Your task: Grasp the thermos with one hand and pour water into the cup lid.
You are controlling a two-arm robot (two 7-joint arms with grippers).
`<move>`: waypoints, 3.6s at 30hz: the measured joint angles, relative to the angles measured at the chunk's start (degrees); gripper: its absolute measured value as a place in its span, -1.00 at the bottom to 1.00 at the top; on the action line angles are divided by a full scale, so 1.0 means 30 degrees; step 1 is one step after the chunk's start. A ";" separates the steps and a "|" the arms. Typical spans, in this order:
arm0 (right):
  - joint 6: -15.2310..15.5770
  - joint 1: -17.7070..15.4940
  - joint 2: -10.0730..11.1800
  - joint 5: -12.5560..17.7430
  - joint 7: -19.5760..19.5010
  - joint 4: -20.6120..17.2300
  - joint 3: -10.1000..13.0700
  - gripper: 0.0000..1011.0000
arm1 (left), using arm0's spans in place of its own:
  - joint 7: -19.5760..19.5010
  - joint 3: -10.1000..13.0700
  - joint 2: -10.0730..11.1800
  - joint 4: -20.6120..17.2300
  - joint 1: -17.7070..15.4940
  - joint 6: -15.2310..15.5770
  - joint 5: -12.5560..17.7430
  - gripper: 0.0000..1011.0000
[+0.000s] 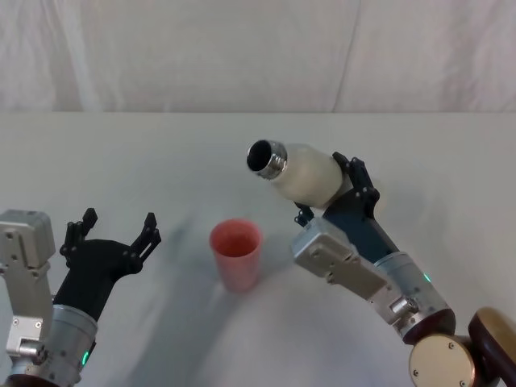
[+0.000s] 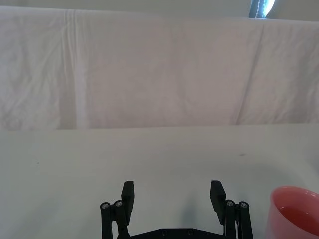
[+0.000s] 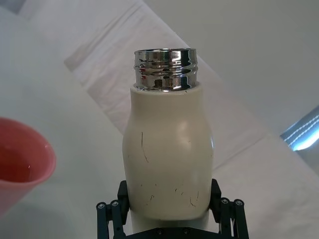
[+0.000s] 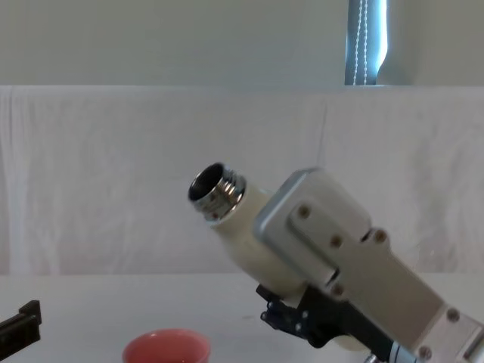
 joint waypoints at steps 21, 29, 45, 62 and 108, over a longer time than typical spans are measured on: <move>0.0888 0.0953 0.0952 -0.3948 -0.1427 0.0996 -0.1003 0.90 | 0.0000 -0.0001 -0.0001 0.0000 0.0000 -0.0001 0.0000 0.98; 0.1141 0.1258 0.1328 -0.4865 -0.1811 0.1061 -0.1226 0.90 | 0.0000 0.0000 -0.0001 0.0000 0.0000 -0.0001 0.0000 0.98; 0.1543 0.1822 0.2311 -0.5192 -0.0268 0.0457 -0.1452 0.90 | 0.0000 -0.0001 0.0000 -0.0001 0.0001 0.0000 0.0001 0.98; 0.1954 0.2738 0.3080 -0.5763 0.0846 0.0548 -0.1856 0.89 | 0.0000 -0.0001 0.0000 0.0000 0.0001 0.0000 -0.0001 0.98; 0.2745 0.3256 0.4062 -0.8567 0.0385 0.0486 -0.3676 0.90 | -0.0001 -0.0001 0.0000 0.0000 0.0001 -0.0001 0.0000 0.98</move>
